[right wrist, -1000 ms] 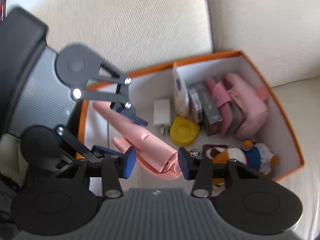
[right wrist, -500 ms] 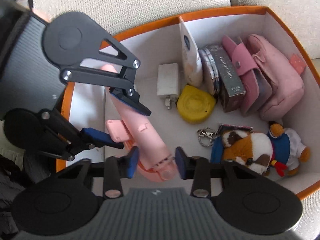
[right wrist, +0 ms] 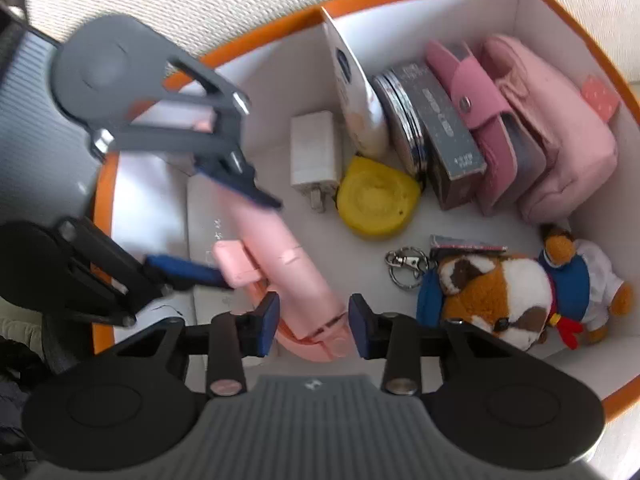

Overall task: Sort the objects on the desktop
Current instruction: 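Lower the pink selfie stick onto the white box and open the left tool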

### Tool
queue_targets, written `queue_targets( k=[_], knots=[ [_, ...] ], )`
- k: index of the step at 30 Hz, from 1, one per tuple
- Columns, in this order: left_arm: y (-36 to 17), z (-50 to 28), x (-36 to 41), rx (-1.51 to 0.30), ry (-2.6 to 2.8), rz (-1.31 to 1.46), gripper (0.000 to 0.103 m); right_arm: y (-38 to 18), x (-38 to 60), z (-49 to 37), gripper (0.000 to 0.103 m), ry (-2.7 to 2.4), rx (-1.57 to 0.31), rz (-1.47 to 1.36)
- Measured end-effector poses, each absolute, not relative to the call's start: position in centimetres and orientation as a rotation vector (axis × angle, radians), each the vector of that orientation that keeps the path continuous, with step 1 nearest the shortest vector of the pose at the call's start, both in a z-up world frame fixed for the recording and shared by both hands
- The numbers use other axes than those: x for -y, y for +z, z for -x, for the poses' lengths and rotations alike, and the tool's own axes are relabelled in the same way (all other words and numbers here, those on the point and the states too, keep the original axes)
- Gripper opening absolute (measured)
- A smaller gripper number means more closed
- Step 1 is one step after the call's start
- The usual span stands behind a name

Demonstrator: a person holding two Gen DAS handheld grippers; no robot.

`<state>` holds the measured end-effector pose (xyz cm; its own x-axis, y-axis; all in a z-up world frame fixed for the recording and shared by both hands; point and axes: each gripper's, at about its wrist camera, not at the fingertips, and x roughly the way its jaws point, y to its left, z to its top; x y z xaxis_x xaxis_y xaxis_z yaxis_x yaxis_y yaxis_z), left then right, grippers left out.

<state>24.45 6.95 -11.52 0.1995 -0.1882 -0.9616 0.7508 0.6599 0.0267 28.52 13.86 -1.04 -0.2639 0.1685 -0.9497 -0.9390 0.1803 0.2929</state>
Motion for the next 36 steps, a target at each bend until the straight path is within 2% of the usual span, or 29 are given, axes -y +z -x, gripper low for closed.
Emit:
queue_targets(
  k=[8,11,17,23,28,30,33,36],
  knots=[
    [-10.9,-23.2,-8.3,-1.209,-0.607,-0.483,0.052,-0.7,-13.3,-27.8,0.039,1.316,-1.405,0.811],
    [-10.8,-22.8,-8.6,-1.216,-0.521,-0.490,0.042,-0.9,-12.9,-27.5,0.036,1.310,-1.453,0.853],
    [-12.4,-24.1,-10.8,-1.240,-0.389,-0.421,0.032,0.4,-12.4,-26.9,0.037,1.315,-1.391,0.853],
    [-13.0,-25.9,-11.6,-1.249,-0.350,-0.376,0.032,4.2,-11.5,-25.6,0.037,1.445,-1.288,0.726],
    [-12.4,-25.5,-12.3,-1.224,-0.278,-0.286,0.032,3.0,-14.2,-25.8,0.037,1.371,-1.220,0.757],
    [-12.0,-25.1,-12.5,-1.210,-0.259,-0.260,0.032,2.4,-14.3,-25.8,0.042,1.348,-1.227,0.769],
    [-11.6,-24.6,-12.7,-1.189,-0.250,-0.232,0.032,1.6,-14.1,-25.4,0.045,1.364,-1.265,0.816],
    [-11.4,-24.2,-12.8,-1.175,-0.252,-0.219,0.032,1.2,-13.9,-24.1,0.045,1.370,-1.212,0.920]
  ],
)
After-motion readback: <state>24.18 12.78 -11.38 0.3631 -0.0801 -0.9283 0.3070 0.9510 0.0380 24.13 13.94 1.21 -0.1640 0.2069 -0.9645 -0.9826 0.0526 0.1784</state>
